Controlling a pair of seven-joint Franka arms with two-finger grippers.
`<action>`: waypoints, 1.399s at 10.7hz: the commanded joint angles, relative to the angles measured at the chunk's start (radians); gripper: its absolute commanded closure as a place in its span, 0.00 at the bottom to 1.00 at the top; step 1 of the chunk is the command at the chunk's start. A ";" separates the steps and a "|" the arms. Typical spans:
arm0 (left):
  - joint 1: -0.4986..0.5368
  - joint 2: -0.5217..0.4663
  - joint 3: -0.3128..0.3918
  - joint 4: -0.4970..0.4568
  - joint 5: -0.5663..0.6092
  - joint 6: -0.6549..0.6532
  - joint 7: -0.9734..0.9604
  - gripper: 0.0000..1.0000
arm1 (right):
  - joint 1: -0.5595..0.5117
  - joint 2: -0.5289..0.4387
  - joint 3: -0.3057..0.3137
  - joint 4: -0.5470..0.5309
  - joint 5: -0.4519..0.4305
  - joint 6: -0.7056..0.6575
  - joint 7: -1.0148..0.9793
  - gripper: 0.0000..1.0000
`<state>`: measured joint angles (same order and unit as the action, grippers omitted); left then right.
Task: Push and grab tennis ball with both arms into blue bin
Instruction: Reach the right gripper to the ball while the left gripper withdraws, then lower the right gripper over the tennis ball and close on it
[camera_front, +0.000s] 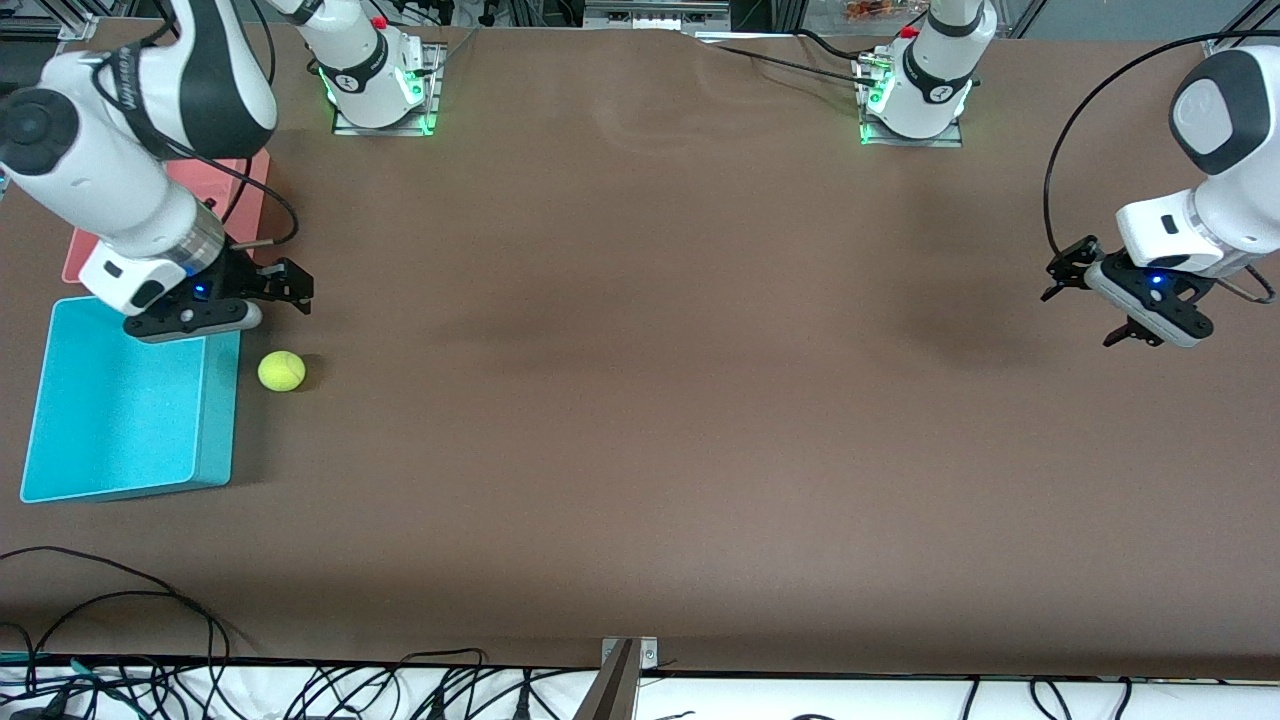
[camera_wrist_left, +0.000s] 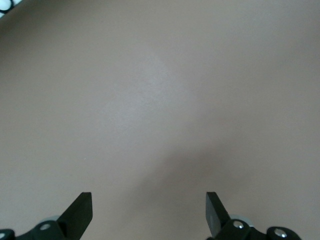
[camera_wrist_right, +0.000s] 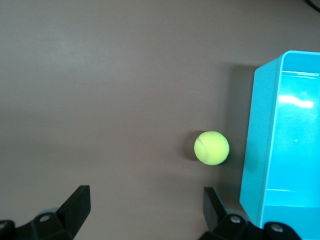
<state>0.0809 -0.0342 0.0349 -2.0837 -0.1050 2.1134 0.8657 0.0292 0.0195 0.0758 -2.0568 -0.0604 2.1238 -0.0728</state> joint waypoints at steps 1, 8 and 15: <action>-0.016 -0.009 -0.009 0.112 0.067 -0.146 -0.144 0.00 | 0.000 0.034 0.013 -0.026 -0.059 0.070 0.001 0.00; -0.026 -0.007 -0.012 0.306 0.117 -0.395 -0.304 0.00 | -0.020 0.167 -0.143 -0.157 0.025 0.344 -0.494 0.00; -0.059 -0.007 -0.018 0.465 0.160 -0.573 -0.421 0.00 | -0.018 0.350 -0.200 -0.056 0.054 0.436 -1.125 0.00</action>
<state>0.0357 -0.0446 0.0201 -1.6700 0.0251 1.5904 0.4873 0.0059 0.3300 -0.1155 -2.1479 -0.0260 2.5330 -1.0283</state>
